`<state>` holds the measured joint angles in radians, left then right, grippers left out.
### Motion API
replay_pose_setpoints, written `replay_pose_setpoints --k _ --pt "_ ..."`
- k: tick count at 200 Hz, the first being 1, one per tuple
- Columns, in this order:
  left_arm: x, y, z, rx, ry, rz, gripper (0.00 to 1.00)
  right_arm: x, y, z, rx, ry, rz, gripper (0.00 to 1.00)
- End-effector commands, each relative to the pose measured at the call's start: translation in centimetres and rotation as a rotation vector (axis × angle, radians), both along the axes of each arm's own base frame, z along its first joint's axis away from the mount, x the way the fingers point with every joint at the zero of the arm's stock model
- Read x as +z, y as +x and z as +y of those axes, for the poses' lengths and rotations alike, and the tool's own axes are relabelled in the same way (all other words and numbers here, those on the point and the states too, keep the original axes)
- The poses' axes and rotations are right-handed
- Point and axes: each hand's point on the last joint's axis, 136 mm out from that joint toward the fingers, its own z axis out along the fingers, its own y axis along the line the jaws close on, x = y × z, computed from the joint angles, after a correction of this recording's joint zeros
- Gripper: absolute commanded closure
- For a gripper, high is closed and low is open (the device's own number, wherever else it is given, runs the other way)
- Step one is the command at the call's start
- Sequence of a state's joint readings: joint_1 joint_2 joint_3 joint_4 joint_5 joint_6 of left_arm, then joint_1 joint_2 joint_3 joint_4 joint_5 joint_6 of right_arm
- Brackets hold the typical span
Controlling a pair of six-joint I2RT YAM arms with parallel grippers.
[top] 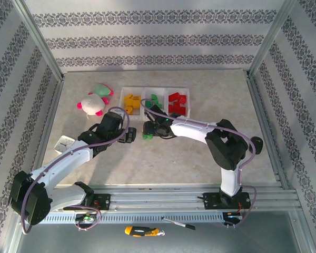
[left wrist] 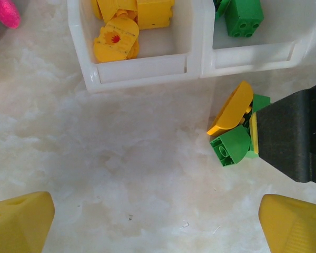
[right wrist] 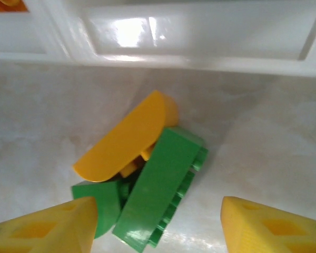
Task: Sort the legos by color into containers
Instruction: Pick up the lego from the center of the table.
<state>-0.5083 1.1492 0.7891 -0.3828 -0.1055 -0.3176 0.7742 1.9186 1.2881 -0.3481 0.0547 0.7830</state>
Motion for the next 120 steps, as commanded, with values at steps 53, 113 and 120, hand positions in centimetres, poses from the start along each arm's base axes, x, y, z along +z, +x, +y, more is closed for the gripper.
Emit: replay_pose_setpoints --k 53,113,120 --pt "0.2 0.5 -0.4 0.001 -0.033 -0.011 0.01 -1.5 0.5 -1.4 -0.046 -0.075 0.05 0.44" --pt "0.1 0.9 -1.0 -0.015 -0.045 -0.008 0.01 -0.6 0.3 -4.0 -0.123 -0.127 0.024 0.52" --pt "0.0 0.9 -1.0 -0.016 -0.047 -0.005 0.01 -0.7 0.4 -4.0 -0.123 -0.129 0.026 0.52"
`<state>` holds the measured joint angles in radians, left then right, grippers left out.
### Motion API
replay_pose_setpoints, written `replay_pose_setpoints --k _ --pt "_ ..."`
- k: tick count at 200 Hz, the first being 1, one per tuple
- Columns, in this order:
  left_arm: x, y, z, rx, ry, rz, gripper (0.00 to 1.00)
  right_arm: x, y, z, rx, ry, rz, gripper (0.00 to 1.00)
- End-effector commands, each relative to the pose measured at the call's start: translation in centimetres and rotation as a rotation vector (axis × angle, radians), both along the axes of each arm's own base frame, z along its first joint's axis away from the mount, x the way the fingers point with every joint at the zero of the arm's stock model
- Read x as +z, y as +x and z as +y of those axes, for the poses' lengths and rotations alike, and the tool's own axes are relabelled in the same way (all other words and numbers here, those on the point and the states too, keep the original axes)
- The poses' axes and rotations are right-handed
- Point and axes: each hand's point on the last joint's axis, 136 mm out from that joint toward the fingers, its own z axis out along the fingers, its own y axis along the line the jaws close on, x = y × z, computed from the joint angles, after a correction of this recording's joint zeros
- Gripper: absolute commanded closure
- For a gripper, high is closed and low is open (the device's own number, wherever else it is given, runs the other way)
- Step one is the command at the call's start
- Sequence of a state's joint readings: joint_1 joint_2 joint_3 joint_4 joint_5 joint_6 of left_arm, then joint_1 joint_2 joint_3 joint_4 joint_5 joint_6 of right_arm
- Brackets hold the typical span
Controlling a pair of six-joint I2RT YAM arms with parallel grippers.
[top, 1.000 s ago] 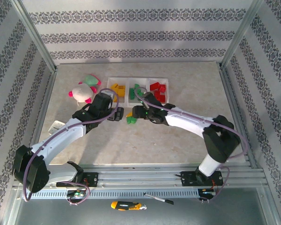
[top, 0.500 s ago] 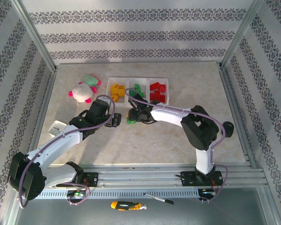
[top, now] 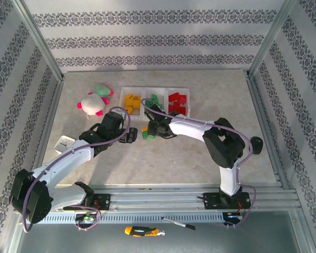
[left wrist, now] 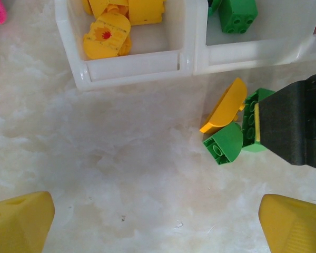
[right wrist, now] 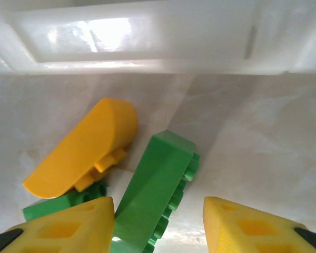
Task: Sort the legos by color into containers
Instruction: Pick up the lego from the center of the table.
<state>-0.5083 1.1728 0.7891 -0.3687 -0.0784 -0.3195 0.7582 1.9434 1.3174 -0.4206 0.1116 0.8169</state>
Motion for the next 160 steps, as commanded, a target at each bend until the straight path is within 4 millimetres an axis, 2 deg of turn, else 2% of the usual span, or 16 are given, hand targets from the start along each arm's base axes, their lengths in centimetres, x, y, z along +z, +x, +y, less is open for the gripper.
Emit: replay_pose_setpoints --k 1,26,62,107,160 --pt "0.6 0.8 -0.5 0.0 -0.034 -0.024 0.01 0.1 -0.1 -2.2 -0.051 -0.059 0.005 0.52" --pt "0.6 0.9 -0.6 -0.005 -0.032 -0.026 0.01 -0.7 0.1 -1.6 -0.053 -0.055 0.027 0.46" --pt "0.5 1.0 -0.4 0.001 -0.028 -0.028 0.01 -1.1 0.5 -1.1 -0.056 -0.053 0.035 0.46" --pt "0.0 1.2 -1.0 -0.01 -0.04 -0.016 0.01 -1.6 0.4 -1.7 -0.053 -0.077 0.055 0.46" --pt "-0.2 1.6 -1.4 -0.017 -0.046 -0.011 0.01 -0.9 0.1 -2.7 -0.034 -0.106 0.051 0.62"
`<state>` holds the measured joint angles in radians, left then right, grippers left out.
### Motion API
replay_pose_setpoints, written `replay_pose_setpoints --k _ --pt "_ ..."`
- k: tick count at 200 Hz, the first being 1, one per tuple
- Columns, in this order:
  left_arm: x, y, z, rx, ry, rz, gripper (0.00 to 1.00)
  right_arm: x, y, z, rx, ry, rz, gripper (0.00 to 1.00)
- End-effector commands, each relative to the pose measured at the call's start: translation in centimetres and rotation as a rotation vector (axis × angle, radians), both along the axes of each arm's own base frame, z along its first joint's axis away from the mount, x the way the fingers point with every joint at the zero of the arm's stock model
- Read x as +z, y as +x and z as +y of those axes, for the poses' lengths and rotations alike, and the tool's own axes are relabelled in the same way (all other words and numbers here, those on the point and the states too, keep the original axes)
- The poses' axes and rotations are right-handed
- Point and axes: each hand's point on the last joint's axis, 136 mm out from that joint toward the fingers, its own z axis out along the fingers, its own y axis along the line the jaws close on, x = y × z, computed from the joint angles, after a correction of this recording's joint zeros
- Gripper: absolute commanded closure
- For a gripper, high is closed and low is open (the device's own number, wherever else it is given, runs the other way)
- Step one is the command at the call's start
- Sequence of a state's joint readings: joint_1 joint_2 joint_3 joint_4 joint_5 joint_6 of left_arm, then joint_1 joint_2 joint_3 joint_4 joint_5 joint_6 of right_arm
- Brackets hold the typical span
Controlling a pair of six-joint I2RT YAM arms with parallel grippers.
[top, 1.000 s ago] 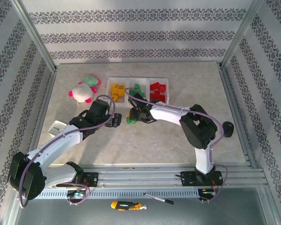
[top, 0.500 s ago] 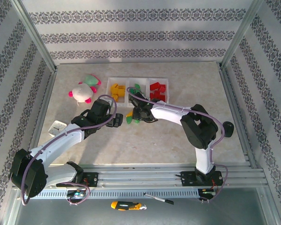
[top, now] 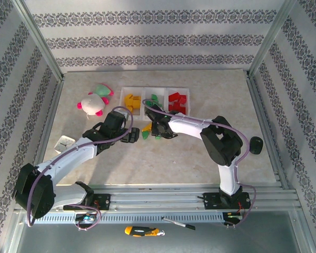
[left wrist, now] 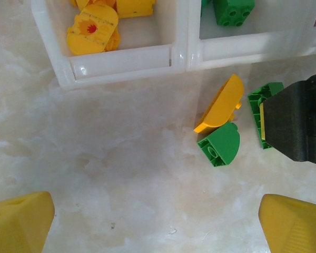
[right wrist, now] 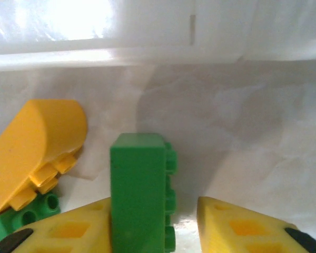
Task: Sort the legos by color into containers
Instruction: Pick up the lego from the center of the table.
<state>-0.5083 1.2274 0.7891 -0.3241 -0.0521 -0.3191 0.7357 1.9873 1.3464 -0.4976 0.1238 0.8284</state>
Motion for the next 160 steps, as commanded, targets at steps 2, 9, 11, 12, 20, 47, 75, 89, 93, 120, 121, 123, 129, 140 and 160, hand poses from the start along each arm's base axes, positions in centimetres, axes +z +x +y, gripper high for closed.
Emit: replay_pose_setpoints --k 2,9,11,12,20,47,75,89,93,120,121,123,129,140,160 --pt "0.8 1.0 -0.5 0.001 -0.034 -0.028 0.01 0.8 0.1 -1.0 0.007 -0.04 -0.01 0.62" --pt "0.8 1.0 -0.6 0.0 -0.037 -0.028 0.01 0.9 0.1 -1.0 0.011 -0.043 -0.013 0.65" --pt "0.8 1.0 -0.6 0.0 -0.038 -0.028 0.01 1.0 0.2 -1.1 0.013 -0.043 -0.013 0.66" --pt "0.8 1.1 -0.6 0.0 -0.038 -0.028 0.01 1.0 0.2 -1.1 0.013 -0.044 -0.013 0.66" --pt "0.7 1.1 -0.7 0.001 -0.041 -0.026 0.01 1.2 0.2 -1.1 0.015 -0.046 -0.016 0.69" --pt "0.7 1.1 -0.9 -0.003 -0.049 -0.023 0.01 2.1 0.3 -1.3 0.019 -0.042 -0.033 0.78" --pt "0.4 1.2 -0.8 0.006 -0.055 -0.024 0.01 3.3 0.2 -1.6 0.023 -0.039 -0.048 0.83" --pt "0.2 1.3 -0.8 0.02 -0.059 -0.025 0.01 4.2 0.0 -1.9 0.024 -0.04 -0.063 0.84" --pt "0.1 1.4 -0.8 0.023 -0.062 -0.025 0.01 4.6 0.0 -2.0 0.026 -0.038 -0.069 0.84" --pt "0.0 1.7 -1.2 0.037 -0.09 -0.012 0.01 7.4 0.2 -2.1 0.053 -0.021 -0.14 0.84" --pt "0.0 1.7 -1.2 0.037 -0.09 -0.012 0.01 7.5 0.2 -2.1 0.056 -0.021 -0.143 0.84" --pt "-0.1 1.7 -1.2 0.039 -0.091 -0.009 0.01 7.7 0.3 -2.1 0.059 -0.02 -0.149 0.84" --pt "0.0 1.8 -1.3 0.04 -0.097 -0.012 0.01 8.3 0.5 -2.1 0.071 -0.019 -0.168 0.84" --pt "0.1 1.9 -1.5 0.042 -0.105 -0.014 0.01 9.5 1.1 -1.9 0.093 -0.02 -0.209 0.84" --pt "0.2 2.1 -1.5 0.049 -0.11 -0.013 0.01 11.2 2.7 -1.5 0.132 -0.028 -0.279 0.85"
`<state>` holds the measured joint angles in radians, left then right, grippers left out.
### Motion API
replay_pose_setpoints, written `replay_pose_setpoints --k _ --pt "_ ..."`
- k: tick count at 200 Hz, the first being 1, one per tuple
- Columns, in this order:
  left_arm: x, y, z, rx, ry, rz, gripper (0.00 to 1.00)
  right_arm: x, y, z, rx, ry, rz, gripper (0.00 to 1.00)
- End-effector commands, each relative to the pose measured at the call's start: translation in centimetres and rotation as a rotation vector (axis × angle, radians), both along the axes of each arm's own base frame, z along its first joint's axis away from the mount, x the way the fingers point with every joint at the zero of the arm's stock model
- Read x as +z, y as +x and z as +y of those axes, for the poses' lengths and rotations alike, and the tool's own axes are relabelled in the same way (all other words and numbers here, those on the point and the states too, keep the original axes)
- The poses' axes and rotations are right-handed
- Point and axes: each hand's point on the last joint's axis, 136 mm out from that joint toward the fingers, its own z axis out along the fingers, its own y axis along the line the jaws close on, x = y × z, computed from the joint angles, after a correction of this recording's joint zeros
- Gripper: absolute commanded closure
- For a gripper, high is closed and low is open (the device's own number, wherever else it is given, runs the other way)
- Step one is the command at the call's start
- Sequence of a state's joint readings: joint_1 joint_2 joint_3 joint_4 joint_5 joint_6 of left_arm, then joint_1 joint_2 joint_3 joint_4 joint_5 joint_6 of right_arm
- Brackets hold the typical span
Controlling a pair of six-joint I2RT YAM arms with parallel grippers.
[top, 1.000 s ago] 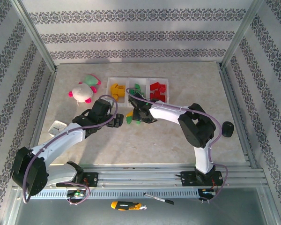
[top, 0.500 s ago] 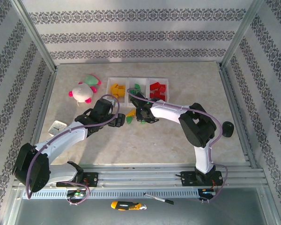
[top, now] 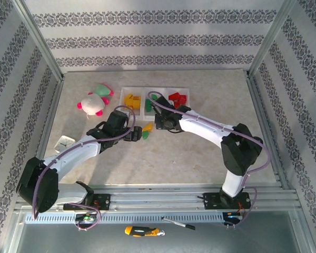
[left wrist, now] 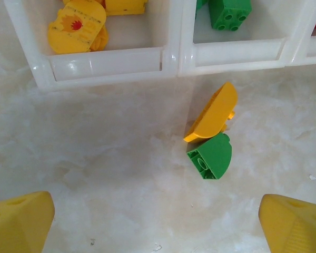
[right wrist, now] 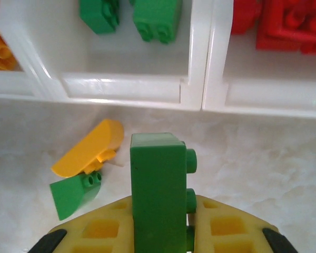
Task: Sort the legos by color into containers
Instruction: Pick up the lego from the center of the table, then place the lego in the container.
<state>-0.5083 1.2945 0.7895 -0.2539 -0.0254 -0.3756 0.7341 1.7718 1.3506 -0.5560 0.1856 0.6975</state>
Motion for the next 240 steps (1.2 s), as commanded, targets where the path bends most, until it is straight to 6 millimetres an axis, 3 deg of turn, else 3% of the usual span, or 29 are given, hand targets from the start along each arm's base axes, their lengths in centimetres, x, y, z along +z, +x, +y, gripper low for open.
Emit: replay_pose_setpoints --k 1,50,112,151,162,199,225,240 --pt "1.3 1.1 -0.5 0.026 -0.054 -0.032 0.01 2.5 2.3 -0.4 0.04 -0.042 -0.106 0.84" --pt "1.5 1.0 -0.5 0.053 -0.078 -0.02 0.01 4.1 7.7 0.7 0.059 -0.072 -0.192 0.86" --pt "1.0 1.0 -0.4 0.086 -0.093 -0.003 0.01 2.4 13.5 2.6 0.073 -0.065 -0.208 0.85" --pt "0.6 1.1 -0.8 0.084 -0.099 0.012 0.01 1.8 15.4 3.6 0.075 -0.045 -0.204 0.81" --pt "0.5 1.1 -1.0 0.075 -0.102 0.017 0.01 2.3 15.4 3.6 0.077 -0.035 -0.203 0.76" --pt "0.1 1.1 -1.9 0.051 -0.101 0.037 0.01 6.4 13.6 2.6 0.075 0.015 -0.255 0.48" --pt "-0.8 1.0 -3.1 0.042 -0.104 0.082 0.01 8.7 10.6 0.6 0.065 0.051 -0.297 0.39" --pt "-1.3 1.0 -3.8 0.035 -0.084 0.106 0.01 8.6 8.3 -1.0 0.063 0.061 -0.306 0.36"
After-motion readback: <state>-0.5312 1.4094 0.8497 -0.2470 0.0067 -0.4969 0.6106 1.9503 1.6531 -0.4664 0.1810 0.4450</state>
